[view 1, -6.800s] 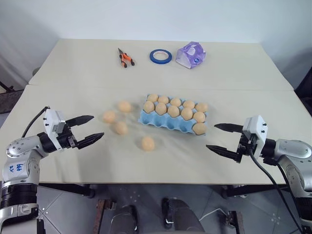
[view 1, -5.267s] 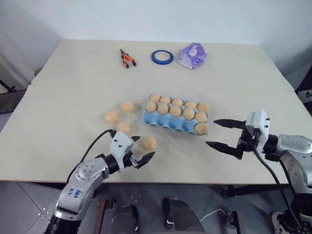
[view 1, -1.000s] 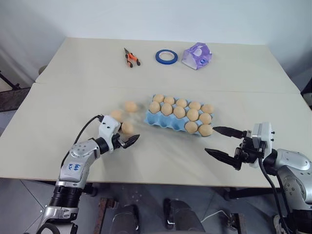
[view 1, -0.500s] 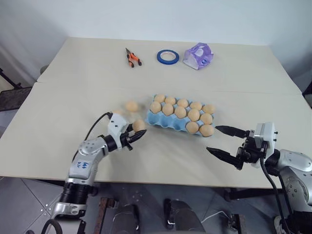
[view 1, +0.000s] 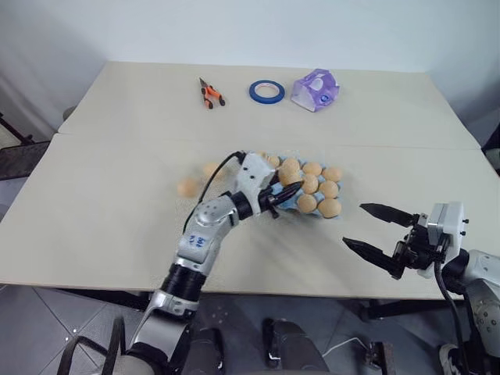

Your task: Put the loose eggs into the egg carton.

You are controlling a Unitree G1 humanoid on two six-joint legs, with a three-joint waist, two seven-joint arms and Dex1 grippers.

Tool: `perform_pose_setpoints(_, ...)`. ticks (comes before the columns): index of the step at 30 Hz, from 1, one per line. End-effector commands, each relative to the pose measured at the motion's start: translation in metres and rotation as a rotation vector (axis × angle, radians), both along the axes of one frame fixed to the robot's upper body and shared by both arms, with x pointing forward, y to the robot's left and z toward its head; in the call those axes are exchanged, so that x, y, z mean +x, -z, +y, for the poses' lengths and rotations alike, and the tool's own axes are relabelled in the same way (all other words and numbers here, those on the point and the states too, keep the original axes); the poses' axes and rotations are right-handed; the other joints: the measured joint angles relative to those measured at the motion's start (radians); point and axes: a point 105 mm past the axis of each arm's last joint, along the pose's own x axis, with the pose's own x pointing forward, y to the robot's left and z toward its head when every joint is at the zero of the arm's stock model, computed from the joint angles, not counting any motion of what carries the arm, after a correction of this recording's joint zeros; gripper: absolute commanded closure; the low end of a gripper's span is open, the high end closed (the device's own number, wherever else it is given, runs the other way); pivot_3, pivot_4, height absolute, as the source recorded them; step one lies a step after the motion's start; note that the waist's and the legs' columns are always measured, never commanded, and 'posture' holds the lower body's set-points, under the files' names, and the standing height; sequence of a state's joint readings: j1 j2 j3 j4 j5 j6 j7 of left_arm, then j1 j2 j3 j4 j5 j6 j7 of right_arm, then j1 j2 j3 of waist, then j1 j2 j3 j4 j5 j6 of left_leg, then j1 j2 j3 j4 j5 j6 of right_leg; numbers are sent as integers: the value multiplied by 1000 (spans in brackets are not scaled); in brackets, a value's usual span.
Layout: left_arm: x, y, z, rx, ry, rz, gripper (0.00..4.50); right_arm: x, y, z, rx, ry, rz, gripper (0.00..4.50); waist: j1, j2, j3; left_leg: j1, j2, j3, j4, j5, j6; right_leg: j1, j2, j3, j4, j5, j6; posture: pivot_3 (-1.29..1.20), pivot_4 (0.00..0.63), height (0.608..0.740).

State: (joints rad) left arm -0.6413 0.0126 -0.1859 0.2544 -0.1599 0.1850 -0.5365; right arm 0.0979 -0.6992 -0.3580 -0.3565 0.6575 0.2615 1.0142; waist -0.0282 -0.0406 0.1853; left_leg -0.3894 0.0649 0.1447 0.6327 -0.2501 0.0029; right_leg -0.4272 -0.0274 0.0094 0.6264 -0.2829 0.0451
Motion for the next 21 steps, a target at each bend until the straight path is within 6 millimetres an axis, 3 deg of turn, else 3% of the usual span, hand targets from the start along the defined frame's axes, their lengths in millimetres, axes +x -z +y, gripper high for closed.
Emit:
perform_pose_setpoints(1,6,-8,-7,25,-4,-53,2913,-4,-11,-1,-8,19,-58,0,-1,0,0,0,0,0,0,0,0,0,0,0,0,0,0,0,150,740)
perform_pose_setpoints(6,8,-5,-6,65,-3,-57,2913,-8,-7,-3,-4,42,-48,0,1,0,0,0,0,-1,-1,0,0,0,0,0,0,0,0,0,150,740)
perform_pose_setpoints(15,-2,-10,-4,59,19,-45,134,-5,-4,-1,1,37,-41,0,1,0,0,-1,0,-1,-1,0,0,0,0,0,0,0,0,0,150,740)
perform_pose_setpoints(21,-5,-13,2,63,5,-48,36,-1,-3,1,1,24,-38,0,1,0,0,0,0,-1,-1,0,0,0,0,0,0,0,0,0,150,740)
